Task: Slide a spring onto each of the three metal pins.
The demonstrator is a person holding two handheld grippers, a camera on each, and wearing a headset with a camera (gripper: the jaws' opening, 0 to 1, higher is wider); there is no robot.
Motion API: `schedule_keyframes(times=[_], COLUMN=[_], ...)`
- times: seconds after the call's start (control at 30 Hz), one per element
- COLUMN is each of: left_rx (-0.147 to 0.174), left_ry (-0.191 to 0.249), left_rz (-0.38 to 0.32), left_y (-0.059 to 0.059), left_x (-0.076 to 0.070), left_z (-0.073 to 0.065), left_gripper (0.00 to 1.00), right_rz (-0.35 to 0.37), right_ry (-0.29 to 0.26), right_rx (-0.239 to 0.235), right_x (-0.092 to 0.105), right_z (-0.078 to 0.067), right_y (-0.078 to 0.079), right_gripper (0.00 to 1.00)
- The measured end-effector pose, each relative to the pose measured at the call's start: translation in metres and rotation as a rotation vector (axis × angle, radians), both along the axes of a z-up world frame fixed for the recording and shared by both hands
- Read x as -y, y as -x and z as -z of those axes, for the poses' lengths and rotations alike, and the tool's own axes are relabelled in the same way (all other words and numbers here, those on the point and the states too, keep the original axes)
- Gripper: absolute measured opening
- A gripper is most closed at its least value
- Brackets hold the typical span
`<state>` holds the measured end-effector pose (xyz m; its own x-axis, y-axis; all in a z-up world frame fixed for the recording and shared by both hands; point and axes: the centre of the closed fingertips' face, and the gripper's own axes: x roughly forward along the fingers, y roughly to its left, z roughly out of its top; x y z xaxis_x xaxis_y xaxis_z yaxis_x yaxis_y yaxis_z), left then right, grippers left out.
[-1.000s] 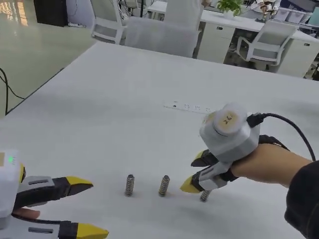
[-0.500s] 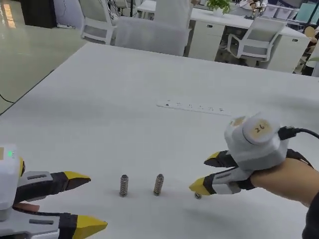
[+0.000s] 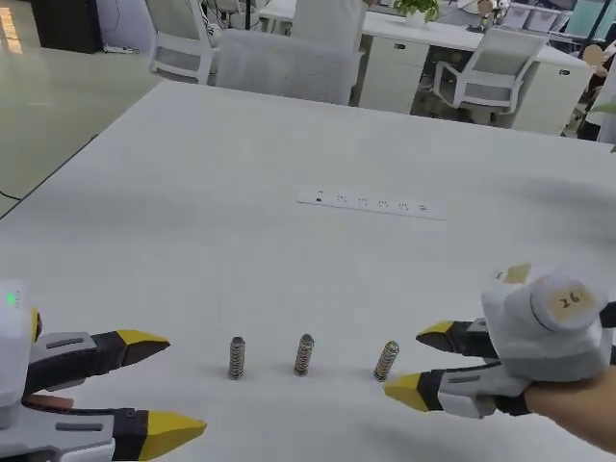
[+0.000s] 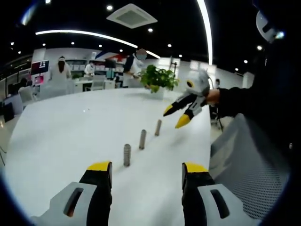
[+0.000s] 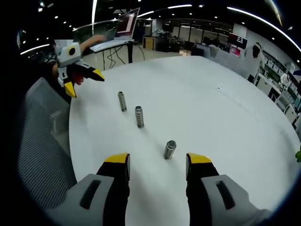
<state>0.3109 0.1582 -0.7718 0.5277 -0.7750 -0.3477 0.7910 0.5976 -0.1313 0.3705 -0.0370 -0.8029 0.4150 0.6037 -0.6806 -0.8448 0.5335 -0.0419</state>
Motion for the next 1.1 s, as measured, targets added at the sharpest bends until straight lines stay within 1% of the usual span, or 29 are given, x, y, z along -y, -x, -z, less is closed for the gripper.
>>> schedule_keyframes(times=[0.1, 0.27, 0.3, 0.37, 0.63, 0.87, 0.9, 0.97, 1.1], left_rx=[0.001, -0.002, -0.004, -0.007, -0.021, -0.038, -0.044, -0.045, -0.046], left_ry=[0.0, 0.004, 0.005, 0.005, 0.015, 0.017, 0.016, 0.011, 0.017], left_rz=[-0.003, -0.011, -0.015, -0.019, -0.035, -0.05, -0.05, -0.05, -0.06], left_y=[0.0, 0.002, 0.002, 0.002, 0.005, 0.007, 0.009, 0.01, 0.008], left_x=[0.0, 0.0, -0.001, -0.001, -0.004, -0.007, -0.007, -0.007, -0.009], left_z=[0.001, 0.002, 0.003, 0.005, 0.009, 0.016, 0.017, 0.019, 0.018], left_gripper=[0.55, 0.55, 0.55, 0.55, 0.56, 0.56, 0.56, 0.56, 0.56], right_rz=[0.021, 0.044, 0.05, 0.056, 0.082, 0.081, 0.079, 0.076, 0.067], right_ry=[-0.026, -0.048, -0.052, -0.059, -0.077, -0.083, -0.084, -0.082, -0.082], right_rx=[-0.001, 0.006, 0.003, 0.016, 0.015, 0.026, 0.029, 0.026, 0.031], right_x=[0.003, 0.009, 0.01, 0.012, 0.02, 0.021, 0.02, 0.02, 0.017], right_z=[0.002, 0.004, 0.004, 0.004, 0.01, 0.009, 0.009, 0.009, 0.007], right_y=[0.006, 0.012, 0.013, 0.016, 0.026, 0.027, 0.026, 0.026, 0.024], right_gripper=[0.46, 0.47, 0.47, 0.47, 0.47, 0.48, 0.48, 0.48, 0.48])
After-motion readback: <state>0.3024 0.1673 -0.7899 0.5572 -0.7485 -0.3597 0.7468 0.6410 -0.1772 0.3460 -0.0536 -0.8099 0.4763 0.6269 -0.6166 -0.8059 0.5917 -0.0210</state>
